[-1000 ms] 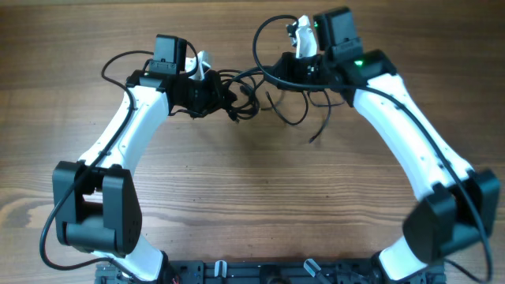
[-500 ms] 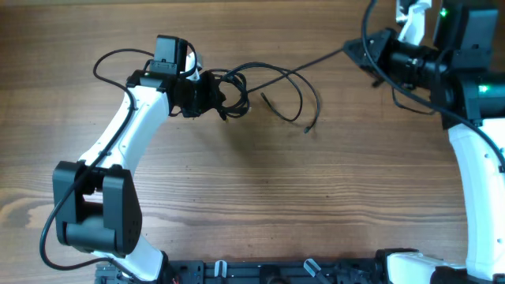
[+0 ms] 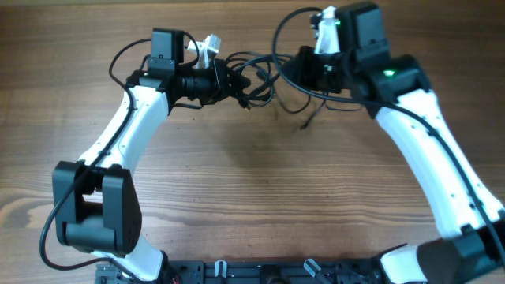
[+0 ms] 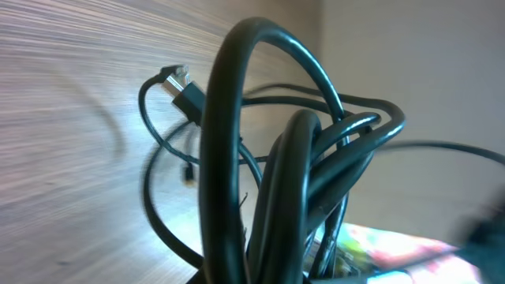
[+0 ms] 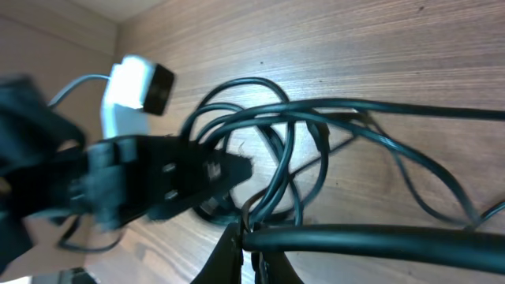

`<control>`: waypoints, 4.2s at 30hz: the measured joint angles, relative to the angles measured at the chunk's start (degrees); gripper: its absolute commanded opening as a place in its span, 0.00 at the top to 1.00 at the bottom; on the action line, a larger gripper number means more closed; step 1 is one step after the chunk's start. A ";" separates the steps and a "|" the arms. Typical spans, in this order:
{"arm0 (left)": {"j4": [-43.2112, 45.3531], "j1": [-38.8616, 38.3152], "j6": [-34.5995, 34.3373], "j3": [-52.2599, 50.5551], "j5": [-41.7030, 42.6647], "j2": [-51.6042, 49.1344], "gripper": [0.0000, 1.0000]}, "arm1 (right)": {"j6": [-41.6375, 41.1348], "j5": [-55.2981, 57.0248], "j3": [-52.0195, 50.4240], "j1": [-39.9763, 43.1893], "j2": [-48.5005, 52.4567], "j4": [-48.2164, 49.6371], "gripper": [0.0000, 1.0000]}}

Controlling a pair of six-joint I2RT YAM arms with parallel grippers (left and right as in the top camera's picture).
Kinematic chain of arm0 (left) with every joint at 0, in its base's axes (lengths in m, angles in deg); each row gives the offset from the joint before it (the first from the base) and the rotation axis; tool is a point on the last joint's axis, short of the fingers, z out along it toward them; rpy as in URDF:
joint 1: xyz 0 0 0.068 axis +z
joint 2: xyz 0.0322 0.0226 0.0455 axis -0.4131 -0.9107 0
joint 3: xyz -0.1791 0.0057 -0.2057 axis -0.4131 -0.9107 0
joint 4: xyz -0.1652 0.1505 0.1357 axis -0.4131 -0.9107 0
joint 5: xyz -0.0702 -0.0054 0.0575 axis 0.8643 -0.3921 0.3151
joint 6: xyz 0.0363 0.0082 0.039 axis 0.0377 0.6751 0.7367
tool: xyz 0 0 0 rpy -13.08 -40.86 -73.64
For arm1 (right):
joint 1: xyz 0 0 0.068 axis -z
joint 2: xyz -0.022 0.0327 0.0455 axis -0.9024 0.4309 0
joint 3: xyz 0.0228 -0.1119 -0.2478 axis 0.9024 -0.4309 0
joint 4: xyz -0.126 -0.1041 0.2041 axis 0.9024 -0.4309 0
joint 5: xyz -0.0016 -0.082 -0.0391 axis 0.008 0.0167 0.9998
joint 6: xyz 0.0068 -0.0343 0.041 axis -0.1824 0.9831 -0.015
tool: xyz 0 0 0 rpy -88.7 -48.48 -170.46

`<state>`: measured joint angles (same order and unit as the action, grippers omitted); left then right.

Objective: Untangle cables

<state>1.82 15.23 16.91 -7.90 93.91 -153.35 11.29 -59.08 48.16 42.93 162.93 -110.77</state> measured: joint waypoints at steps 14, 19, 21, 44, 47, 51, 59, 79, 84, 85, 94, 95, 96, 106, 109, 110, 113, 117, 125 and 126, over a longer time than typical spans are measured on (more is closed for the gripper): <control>-1.03 1.99 -5.53 -0.13 4.70 -0.04 0.96 | 1.73 1.29 0.74 -8.33 8.90 4.48 0.31; -6.60 2.08 -7.28 -0.13 -2.27 -0.04 0.96 | 3.85 2.60 0.74 -6.69 8.98 3.41 0.30; -8.59 2.05 -11.17 -0.13 -5.68 -0.04 0.96 | 3.91 4.31 0.74 -5.70 8.98 2.47 0.30; 4.00 2.54 -85.33 -0.13 -3.80 -0.04 0.96 | 14.56 -0.90 0.74 -5.31 9.01 -2.91 0.31; 10.10 3.69 -85.33 -0.17 -1.51 -0.04 0.96 | 14.75 -0.68 0.74 -5.86 9.01 -0.68 0.32; 15.47 5.18 -85.33 -0.17 2.10 -0.04 0.96 | 14.88 0.24 0.72 -7.87 9.20 0.50 0.39; 29.51 5.40 -83.56 -0.31 5.75 -0.04 0.96 | 13.14 1.79 0.72 -7.63 9.94 1.01 0.45; -12.85 4.37 10.19 -0.09 -5.25 -0.04 0.96 | 15.41 -9.57 0.63 3.10 3.50 -3.06 0.43; -13.09 4.20 11.82 -0.09 -10.60 -0.04 0.96 | 19.06 -7.76 0.63 -0.31 3.65 -5.38 0.44; -12.98 4.20 11.98 -0.09 -10.32 -0.04 0.96 | 19.69 -6.88 0.63 -1.31 3.96 -6.34 0.44; -12.92 8.50 10.78 -0.09 1.66 0.07 0.96 | 24.30 -4.66 -1.31 -3.08 7.61 -6.95 0.50; -12.90 9.57 9.88 -0.09 2.95 0.11 0.96 | 25.00 -4.50 -1.31 -3.23 7.96 -6.93 0.51; -12.90 10.51 8.90 -0.09 3.98 0.11 0.96 | 25.51 -4.42 -1.31 -3.45 8.15 -6.93 0.51; -12.50 12.83 0.70 -0.09 12.81 0.13 0.96 | 29.05 -4.31 -1.31 -8.09 10.45 -2.47 0.58; -12.46 12.83 -0.26 -0.09 14.08 0.17 0.96 | 29.79 -4.15 -1.31 -8.33 12.00 -1.51 0.79; -12.48 12.83 -0.37 -0.09 14.21 0.17 0.96 | 29.79 -3.87 -1.31 -8.33 12.28 -1.51 0.84; -12.46 12.83 -0.57 -0.09 14.25 0.17 0.96 | 28.89 -2.16 -1.31 -8.33 12.35 -1.79 0.91; -12.52 12.83 1.95 -0.09 12.11 0.17 0.96 | 27.28 -0.46 -1.31 -8.33 12.02 -3.74 0.95; -18.51 12.20 20.57 -0.07 4.57 0.17 0.96 | 23.39 2.47 -0.57 -8.33 1.20 -1.95 0.96; -18.58 12.00 21.44 -0.07 4.26 0.17 0.96 | 22.32 2.75 -0.11 -8.33 0.22 -0.94 0.96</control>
<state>-16.76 27.23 38.35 -7.96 98.17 -153.18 33.60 -56.32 48.05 34.61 163.15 -111.71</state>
